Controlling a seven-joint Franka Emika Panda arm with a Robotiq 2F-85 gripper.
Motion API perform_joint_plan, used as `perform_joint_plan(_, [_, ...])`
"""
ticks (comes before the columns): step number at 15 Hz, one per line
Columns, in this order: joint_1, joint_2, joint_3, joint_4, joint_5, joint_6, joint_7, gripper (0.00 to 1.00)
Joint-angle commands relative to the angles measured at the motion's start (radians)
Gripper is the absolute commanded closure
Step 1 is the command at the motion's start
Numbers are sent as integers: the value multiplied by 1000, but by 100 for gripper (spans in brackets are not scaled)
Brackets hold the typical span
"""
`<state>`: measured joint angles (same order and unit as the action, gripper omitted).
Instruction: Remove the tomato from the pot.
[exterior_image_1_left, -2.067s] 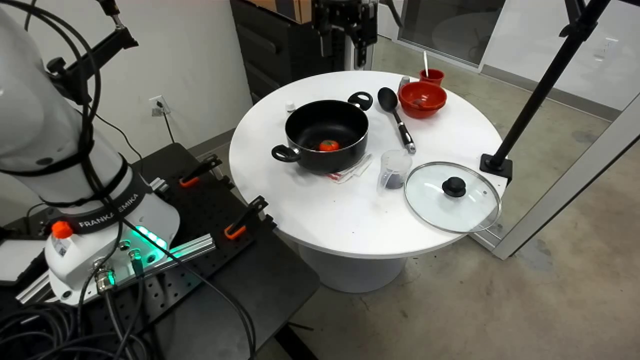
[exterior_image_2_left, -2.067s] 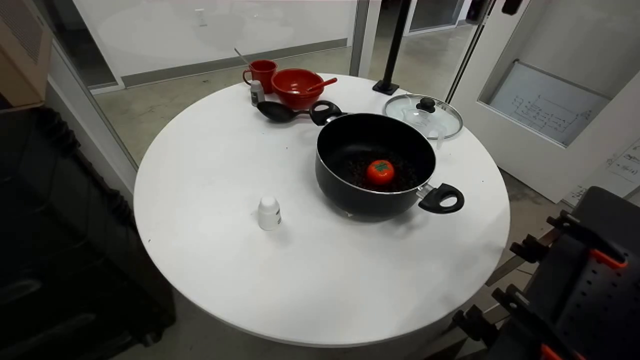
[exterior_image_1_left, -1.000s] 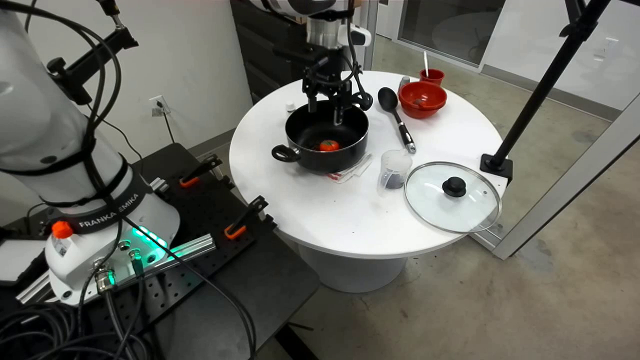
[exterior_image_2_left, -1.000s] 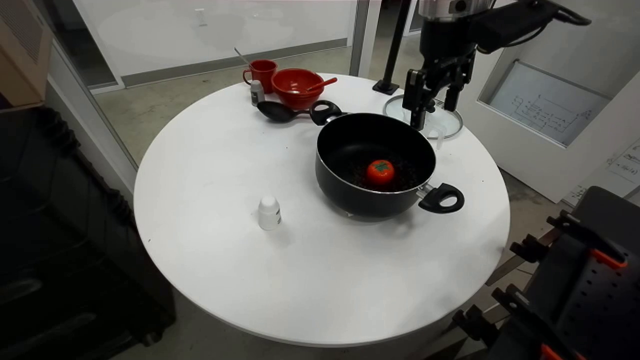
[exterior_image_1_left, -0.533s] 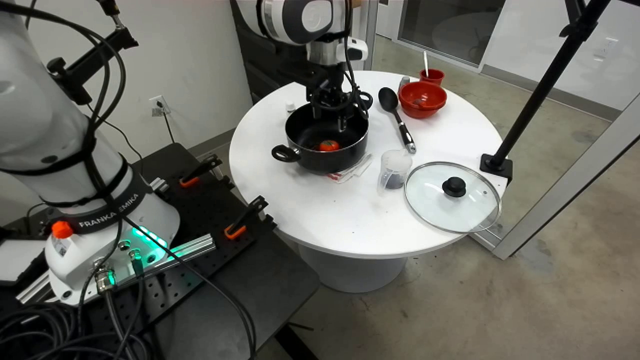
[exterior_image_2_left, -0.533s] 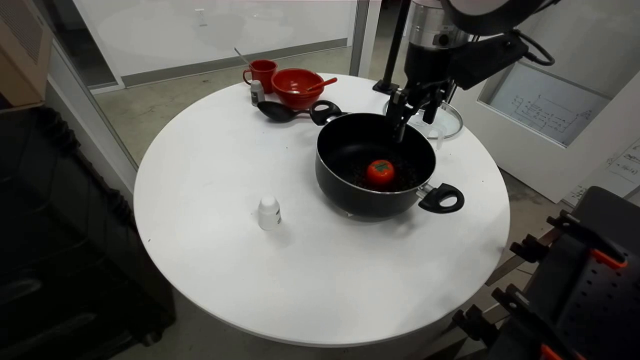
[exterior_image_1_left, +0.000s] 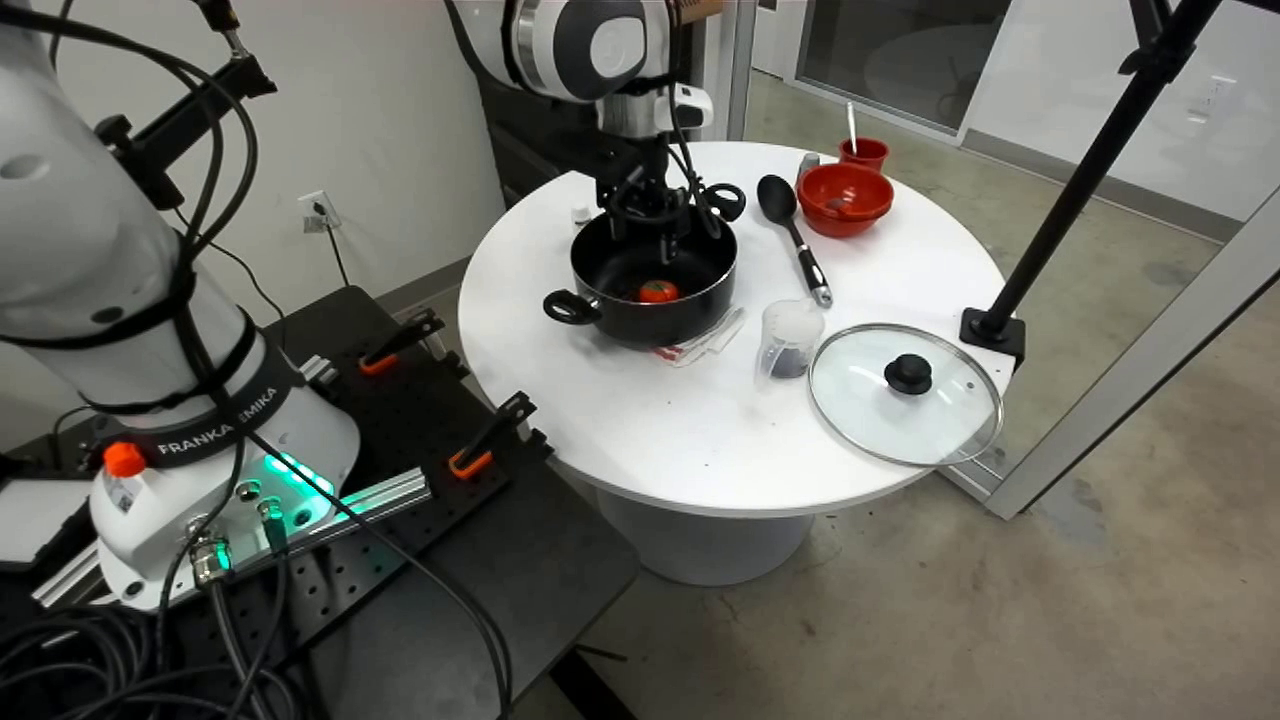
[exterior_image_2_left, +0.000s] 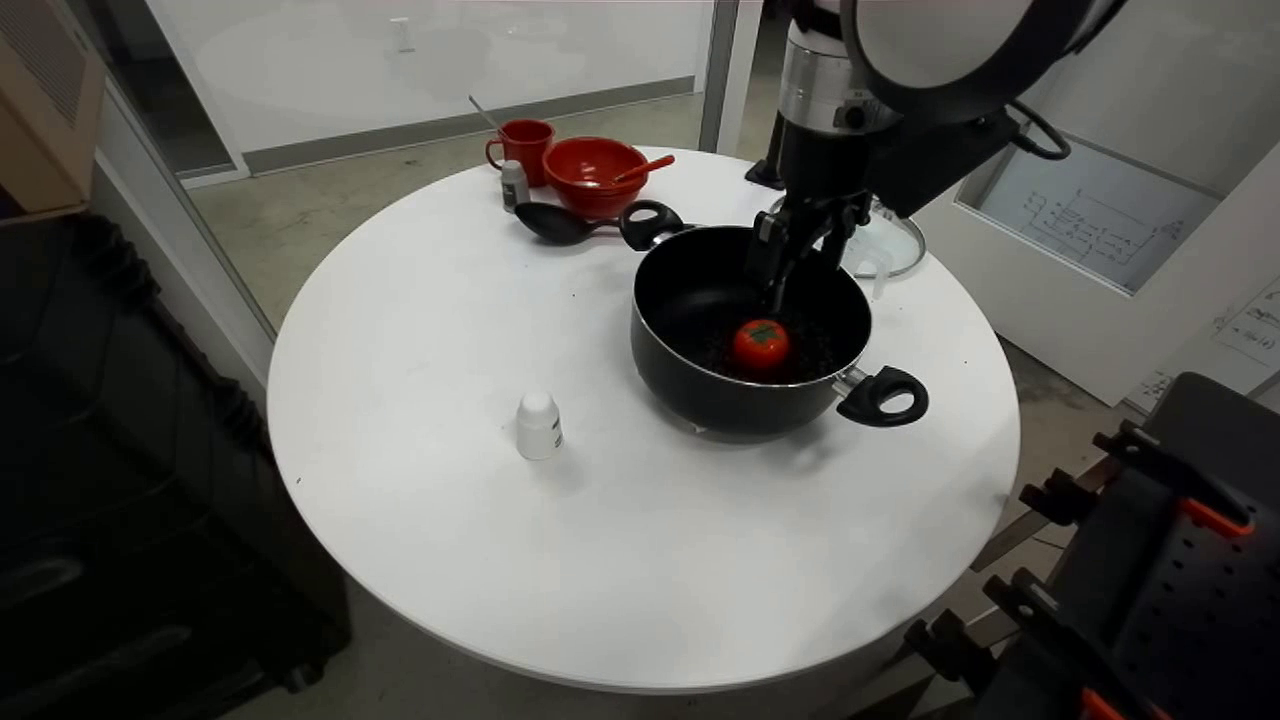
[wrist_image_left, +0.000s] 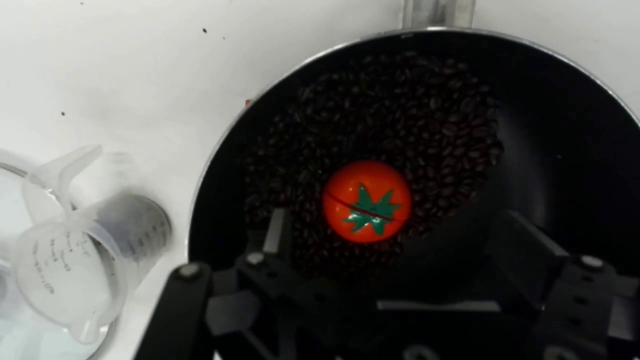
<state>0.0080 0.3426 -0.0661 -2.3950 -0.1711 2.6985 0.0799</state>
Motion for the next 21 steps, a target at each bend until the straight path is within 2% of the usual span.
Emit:
perform_joint_plan(1, [23,51,-16,41,-10,6,17,0])
perform_joint_plan(21, [-4,239,1,185,31,-16,-32,0])
